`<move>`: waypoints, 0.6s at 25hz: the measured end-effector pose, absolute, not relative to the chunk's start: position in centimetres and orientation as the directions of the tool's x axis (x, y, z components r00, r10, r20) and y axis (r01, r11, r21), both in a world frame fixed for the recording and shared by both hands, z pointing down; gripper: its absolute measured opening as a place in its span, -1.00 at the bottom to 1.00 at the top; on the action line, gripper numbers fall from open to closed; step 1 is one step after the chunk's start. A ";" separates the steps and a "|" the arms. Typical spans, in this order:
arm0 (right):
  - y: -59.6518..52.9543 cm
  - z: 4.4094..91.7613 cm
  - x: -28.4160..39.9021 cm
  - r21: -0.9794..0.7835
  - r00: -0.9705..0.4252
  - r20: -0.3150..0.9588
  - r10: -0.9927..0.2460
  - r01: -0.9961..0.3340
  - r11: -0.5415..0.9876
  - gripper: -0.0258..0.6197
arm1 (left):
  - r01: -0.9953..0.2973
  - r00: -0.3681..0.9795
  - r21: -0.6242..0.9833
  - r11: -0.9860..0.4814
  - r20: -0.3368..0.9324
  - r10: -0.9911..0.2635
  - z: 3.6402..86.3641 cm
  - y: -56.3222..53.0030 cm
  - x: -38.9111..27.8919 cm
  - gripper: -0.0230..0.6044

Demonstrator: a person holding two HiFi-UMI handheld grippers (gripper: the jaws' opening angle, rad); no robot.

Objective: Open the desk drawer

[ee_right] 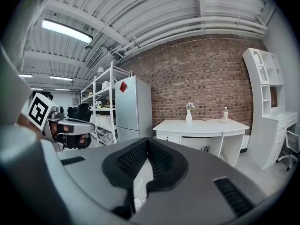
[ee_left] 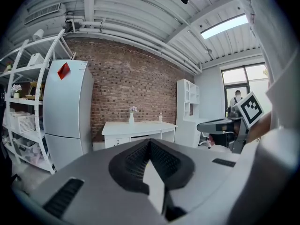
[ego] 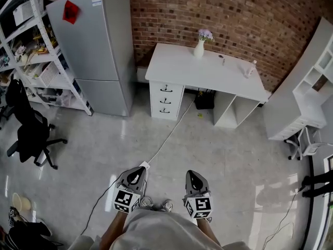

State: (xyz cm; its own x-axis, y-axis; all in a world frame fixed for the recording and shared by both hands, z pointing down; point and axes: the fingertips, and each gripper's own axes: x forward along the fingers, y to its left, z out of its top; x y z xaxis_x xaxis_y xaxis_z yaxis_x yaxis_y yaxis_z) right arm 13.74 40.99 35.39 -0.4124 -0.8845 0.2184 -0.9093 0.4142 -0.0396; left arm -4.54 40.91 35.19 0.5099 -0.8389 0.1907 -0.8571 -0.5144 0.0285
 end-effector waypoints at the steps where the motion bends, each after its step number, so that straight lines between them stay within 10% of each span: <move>1: 41.0 35.5 13.8 -0.037 -0.414 0.223 -0.883 -0.908 0.417 -0.87 | -0.856 0.511 0.031 -0.515 0.193 -0.838 35.3 40.9 -4.5 -0.89; 15: 39.2 35.7 8.0 -0.034 -0.371 0.256 -0.893 -0.926 0.375 -0.87 | -0.824 0.564 0.053 -0.565 0.179 -0.806 35.8 37.9 -9.5 -0.89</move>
